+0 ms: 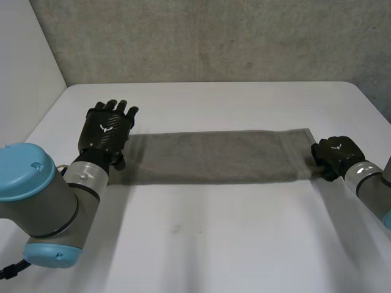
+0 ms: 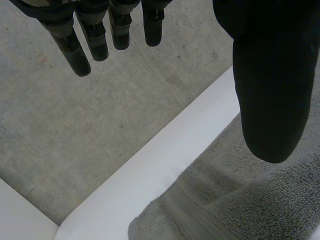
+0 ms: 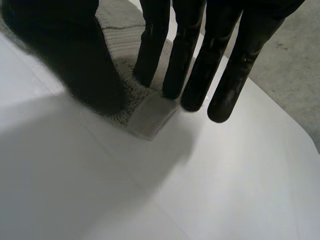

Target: Fold the towel.

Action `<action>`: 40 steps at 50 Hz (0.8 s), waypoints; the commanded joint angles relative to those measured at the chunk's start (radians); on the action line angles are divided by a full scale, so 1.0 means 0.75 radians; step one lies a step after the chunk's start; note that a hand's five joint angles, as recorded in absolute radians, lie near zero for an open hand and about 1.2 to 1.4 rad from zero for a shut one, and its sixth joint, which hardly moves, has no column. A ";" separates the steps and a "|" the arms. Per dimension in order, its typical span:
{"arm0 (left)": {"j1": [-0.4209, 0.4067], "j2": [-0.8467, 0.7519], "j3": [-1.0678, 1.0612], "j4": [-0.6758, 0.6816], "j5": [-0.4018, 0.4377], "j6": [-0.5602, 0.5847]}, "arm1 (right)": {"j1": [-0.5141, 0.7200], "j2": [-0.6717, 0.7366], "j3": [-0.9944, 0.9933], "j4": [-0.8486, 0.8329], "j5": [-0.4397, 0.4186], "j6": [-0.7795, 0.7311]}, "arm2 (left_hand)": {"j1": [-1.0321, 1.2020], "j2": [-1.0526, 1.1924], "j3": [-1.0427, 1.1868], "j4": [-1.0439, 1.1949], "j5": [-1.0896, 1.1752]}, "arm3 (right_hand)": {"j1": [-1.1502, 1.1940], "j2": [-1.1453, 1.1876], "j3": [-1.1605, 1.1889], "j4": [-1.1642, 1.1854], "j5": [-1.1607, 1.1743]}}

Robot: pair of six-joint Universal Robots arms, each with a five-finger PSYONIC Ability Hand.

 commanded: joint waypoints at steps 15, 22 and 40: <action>0.007 0.004 0.000 0.002 -0.002 0.000 | -0.162 -0.077 -0.105 -0.106 0.478 -0.349 | 0.002 0.013 0.008 0.009 -0.043 | 0.765 0.575 0.569 0.569 0.611; 0.007 0.018 -0.004 0.002 -0.002 0.000 | 0.111 -0.286 -0.032 -0.247 0.423 -0.218 | 0.002 0.013 0.008 0.009 -0.043 | 0.765 0.575 0.569 0.569 0.611; 0.086 0.072 0.004 0.004 -0.004 -0.176 | 0.922 0.045 -0.273 -0.286 -0.088 -0.193 | 0.002 0.013 0.008 0.009 -0.043 | 0.765 0.575 0.569 0.569 0.611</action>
